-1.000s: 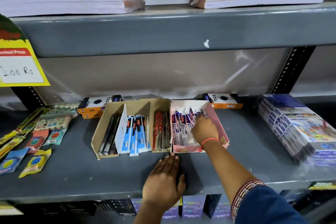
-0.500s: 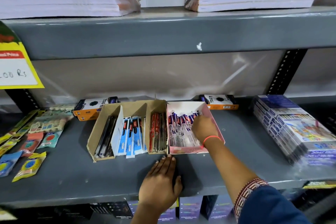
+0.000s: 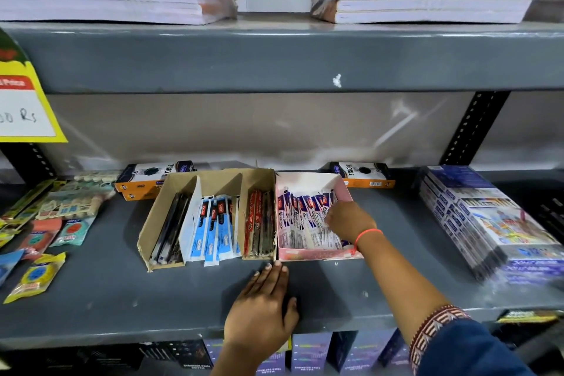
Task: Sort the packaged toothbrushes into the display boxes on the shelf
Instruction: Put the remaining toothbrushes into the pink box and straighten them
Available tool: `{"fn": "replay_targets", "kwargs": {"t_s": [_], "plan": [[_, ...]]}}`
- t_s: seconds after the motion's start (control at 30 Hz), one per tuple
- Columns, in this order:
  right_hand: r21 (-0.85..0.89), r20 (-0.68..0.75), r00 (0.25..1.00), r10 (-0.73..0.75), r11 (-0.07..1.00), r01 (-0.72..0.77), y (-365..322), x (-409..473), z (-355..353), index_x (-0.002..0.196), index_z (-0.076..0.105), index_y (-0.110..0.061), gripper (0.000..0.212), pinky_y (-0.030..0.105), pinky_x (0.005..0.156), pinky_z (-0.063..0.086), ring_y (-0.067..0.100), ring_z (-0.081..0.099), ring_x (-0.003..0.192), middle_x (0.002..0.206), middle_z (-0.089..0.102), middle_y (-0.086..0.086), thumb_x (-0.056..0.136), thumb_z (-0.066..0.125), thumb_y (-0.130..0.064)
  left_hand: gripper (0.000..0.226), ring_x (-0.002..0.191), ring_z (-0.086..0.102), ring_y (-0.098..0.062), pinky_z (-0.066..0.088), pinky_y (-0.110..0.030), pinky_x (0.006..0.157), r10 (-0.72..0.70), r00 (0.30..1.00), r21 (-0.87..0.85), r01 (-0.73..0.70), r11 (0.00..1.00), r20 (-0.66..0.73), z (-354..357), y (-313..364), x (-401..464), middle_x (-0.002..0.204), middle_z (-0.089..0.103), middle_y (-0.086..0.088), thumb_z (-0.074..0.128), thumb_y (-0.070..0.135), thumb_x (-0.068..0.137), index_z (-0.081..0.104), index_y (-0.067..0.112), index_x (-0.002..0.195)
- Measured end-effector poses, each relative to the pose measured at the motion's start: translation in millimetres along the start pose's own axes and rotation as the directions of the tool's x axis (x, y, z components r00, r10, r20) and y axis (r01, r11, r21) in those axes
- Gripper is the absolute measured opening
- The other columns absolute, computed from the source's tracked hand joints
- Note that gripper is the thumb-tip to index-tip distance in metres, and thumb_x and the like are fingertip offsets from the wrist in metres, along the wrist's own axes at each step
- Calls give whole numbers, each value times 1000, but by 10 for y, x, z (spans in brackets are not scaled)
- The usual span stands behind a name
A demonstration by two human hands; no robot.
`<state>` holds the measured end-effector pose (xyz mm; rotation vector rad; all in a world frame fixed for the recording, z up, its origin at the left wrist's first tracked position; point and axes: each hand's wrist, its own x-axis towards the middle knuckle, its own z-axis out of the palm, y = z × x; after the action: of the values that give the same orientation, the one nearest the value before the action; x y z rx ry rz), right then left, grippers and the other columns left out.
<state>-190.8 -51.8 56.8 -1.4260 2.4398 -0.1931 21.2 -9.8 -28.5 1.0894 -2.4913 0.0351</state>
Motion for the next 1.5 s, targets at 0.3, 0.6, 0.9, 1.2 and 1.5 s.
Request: {"fn": "replay_targets", "kwargs": {"t_s": [0.3,0.6,0.9,1.2,1.5], "plan": [[-400,-184,976,-115,916,32,196,-28,-33,118,62,-22,35,45,104,32,32,29,133,141,43,8,86,48,-21,49,99,66,-19,55,-36,78,-6,1000,7,6,1000,-18,33,-8,-1,107,71,-5,61,38,66,70,10,106],[-150,-198,979,-43,989,13,274,19,-20,119,61,-32,39,56,116,10,33,-3,147,159,15,3,85,48,-17,50,97,67,-18,55,-36,77,8,999,5,-8,1000,-32,50,-16,8,107,71,-5,62,39,64,71,11,104],[-296,-52,998,20,954,-34,268,32,107,116,62,-20,44,56,116,10,33,-7,147,157,19,3,82,58,-47,47,95,68,-17,45,-26,91,2,997,-55,-7,998,-78,56,-6,13,106,71,-4,55,41,68,73,12,100],[-72,-29,983,183,980,-185,212,-5,122,126,55,-11,44,43,108,31,28,28,135,140,39,8,84,51,-25,51,91,69,-19,53,-28,77,-24,999,-120,20,993,-34,3,20,22,102,72,-5,43,41,68,74,11,96],[164,-182,966,183,974,-154,152,-62,-40,113,58,-1,36,41,91,47,37,52,111,118,51,17,83,46,-18,51,91,69,-18,48,-24,83,-45,999,-101,43,994,-10,-28,43,16,101,73,-5,42,41,68,74,12,95]]}}
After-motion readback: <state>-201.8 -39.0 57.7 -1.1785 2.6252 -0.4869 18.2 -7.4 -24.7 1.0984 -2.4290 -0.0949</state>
